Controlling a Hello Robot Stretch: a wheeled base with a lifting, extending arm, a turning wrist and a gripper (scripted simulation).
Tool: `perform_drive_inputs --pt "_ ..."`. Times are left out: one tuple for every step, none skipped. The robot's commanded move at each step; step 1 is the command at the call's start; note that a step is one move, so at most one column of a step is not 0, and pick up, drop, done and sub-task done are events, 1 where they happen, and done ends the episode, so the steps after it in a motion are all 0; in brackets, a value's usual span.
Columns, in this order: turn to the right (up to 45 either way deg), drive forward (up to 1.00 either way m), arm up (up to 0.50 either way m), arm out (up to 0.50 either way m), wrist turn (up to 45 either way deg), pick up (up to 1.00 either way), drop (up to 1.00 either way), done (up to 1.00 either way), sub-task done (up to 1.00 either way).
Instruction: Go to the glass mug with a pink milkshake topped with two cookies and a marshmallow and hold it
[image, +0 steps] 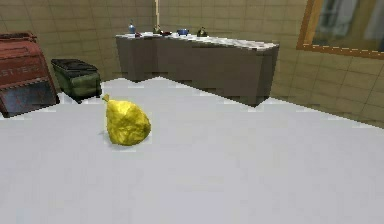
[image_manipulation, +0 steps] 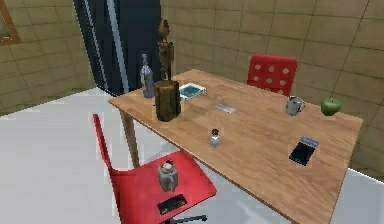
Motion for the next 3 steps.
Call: perform_drive_inputs --pt "0.0 0.0 0.0 0.44 0.0 0.0 0.0 0.0 0.0" --pt "0.0 0.0 0.0 0.0 45.0 0.0 0.0 0.0 0.0" --pt "0.0 0.0 0.0 0.0 45.0 0.0 0.0 0.0 0.0"
